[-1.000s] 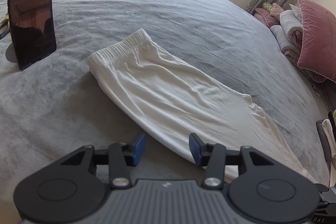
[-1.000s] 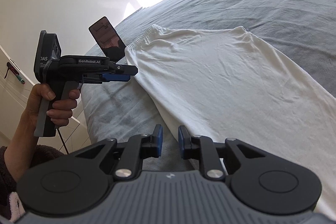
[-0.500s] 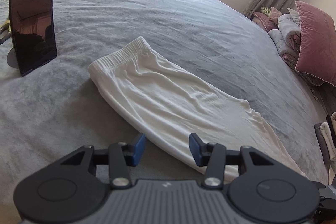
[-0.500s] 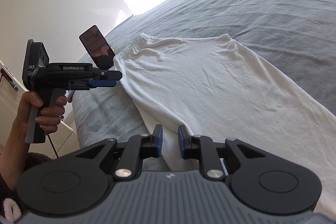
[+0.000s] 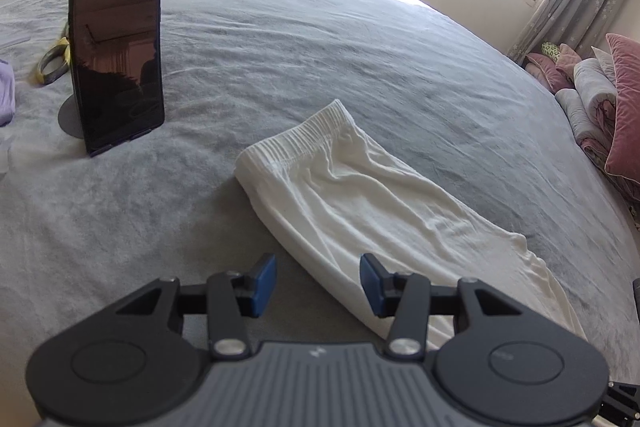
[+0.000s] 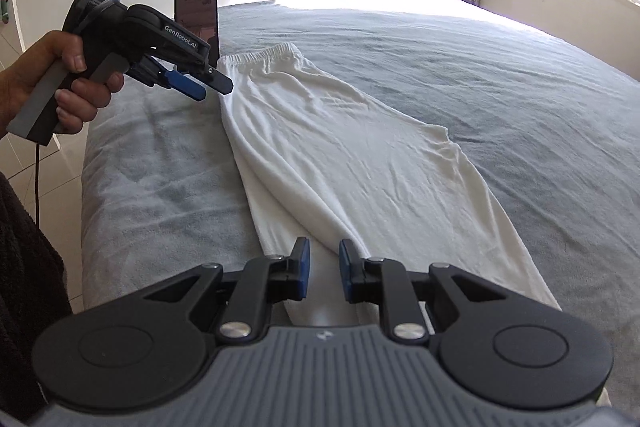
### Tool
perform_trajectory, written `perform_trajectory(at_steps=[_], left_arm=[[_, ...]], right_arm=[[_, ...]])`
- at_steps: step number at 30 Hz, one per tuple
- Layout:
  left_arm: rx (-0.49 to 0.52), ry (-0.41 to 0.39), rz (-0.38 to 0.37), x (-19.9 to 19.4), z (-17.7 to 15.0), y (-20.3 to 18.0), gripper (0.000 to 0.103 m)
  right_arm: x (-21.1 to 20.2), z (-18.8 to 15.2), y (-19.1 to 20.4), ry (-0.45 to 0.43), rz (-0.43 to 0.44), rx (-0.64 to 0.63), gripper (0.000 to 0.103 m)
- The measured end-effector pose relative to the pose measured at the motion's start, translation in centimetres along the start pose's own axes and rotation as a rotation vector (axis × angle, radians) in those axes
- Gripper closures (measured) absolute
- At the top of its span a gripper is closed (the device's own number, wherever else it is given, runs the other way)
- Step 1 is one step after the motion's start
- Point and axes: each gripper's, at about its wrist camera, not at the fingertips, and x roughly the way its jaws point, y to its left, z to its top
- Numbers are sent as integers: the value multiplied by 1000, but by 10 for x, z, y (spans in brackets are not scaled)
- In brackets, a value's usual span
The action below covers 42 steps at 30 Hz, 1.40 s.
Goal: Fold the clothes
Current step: 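Grasp the white pants waistband with the left gripper while the right gripper grasps the leg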
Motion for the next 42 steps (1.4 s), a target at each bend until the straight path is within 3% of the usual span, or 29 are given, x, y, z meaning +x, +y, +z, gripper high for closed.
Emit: perform_trajectory(at_steps=[5, 10, 20, 23, 27, 32, 38, 42], left_arm=[[-22, -34, 42, 4, 4, 4, 58], [-41, -66, 50, 8, 7, 4, 60], [-75, -106, 79, 13, 12, 6, 65], [-82, -119, 88, 14, 14, 8, 66], [-76, -157, 106, 13, 15, 10, 67], [-75, -202, 113, 12, 18, 13, 92], [-85, -247, 105, 12, 20, 16, 95], [-86, -231, 131, 19, 20, 19, 95]], right_arm=[[1, 0, 20, -12, -92, -191, 83], [9, -5, 28, 4, -136, -281, 83], [15, -5, 27, -20, -161, -265, 91], [15, -4, 27, -28, -160, -243, 99], [12, -1, 21, -28, -114, -171, 102], [4, 6, 10, -28, 12, -18, 102], [0, 7, 5, -16, 130, 109, 102], [2, 5, 4, 0, 157, 150, 102]])
